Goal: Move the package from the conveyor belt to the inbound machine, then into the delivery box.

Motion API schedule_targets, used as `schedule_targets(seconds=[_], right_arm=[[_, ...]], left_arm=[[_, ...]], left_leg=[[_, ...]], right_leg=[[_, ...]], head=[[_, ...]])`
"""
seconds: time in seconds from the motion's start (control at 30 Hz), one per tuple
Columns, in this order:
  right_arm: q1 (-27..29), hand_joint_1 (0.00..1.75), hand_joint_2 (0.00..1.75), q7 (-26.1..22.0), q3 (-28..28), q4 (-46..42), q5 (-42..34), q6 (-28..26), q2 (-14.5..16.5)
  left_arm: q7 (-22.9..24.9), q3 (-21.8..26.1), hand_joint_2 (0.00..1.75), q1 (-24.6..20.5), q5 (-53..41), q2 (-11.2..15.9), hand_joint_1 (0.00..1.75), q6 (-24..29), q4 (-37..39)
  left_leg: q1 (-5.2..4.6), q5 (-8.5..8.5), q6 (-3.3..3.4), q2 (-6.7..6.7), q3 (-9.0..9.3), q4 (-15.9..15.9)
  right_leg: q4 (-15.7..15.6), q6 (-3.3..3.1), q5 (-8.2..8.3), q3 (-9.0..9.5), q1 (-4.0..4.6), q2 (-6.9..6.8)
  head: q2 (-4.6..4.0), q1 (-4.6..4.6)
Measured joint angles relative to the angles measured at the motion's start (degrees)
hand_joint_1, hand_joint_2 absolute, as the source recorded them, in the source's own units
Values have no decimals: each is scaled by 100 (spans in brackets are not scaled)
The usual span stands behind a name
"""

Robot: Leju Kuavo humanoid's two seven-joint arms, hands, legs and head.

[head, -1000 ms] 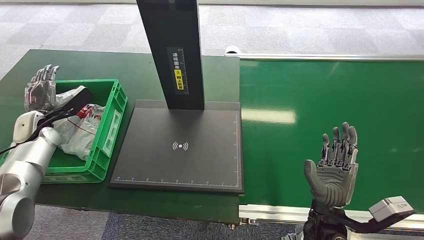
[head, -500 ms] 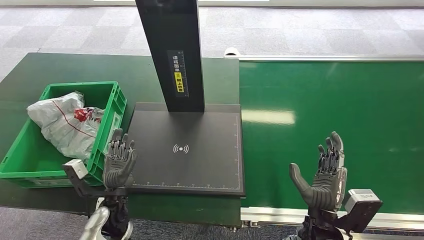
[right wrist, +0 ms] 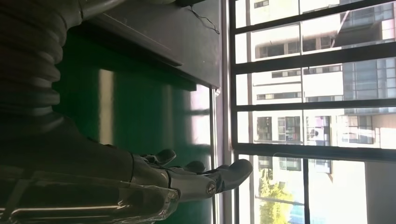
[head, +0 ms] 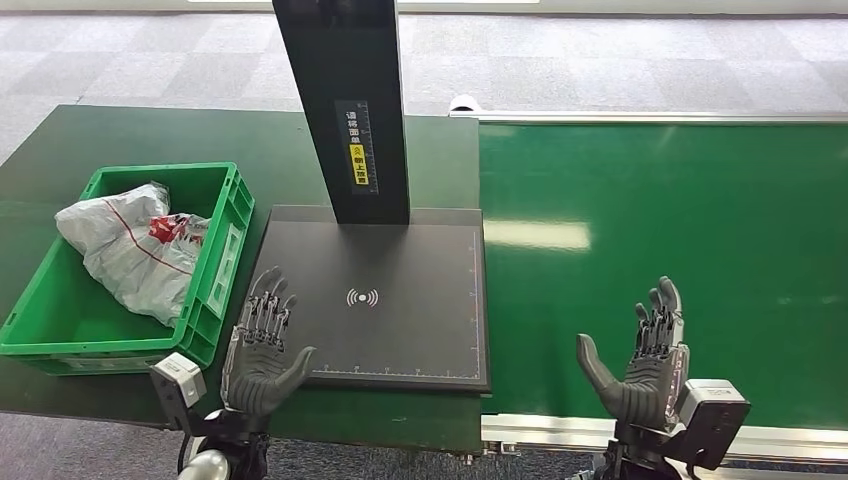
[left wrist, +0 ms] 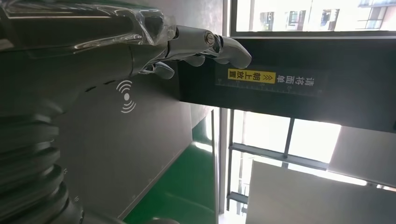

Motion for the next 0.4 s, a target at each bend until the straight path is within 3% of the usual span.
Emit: schedule_targets(seconds=[0.4], right_arm=[[72,0,175,4,30,25,10,-49,-16]], left_arm=[[25,-2,175,63,-61,-20,0,-64,-93]], left_leg=[[0,0,0,-1,-1,0]], right_leg=[[0,0,0,-1,0,0]], head=[[0,-1]])
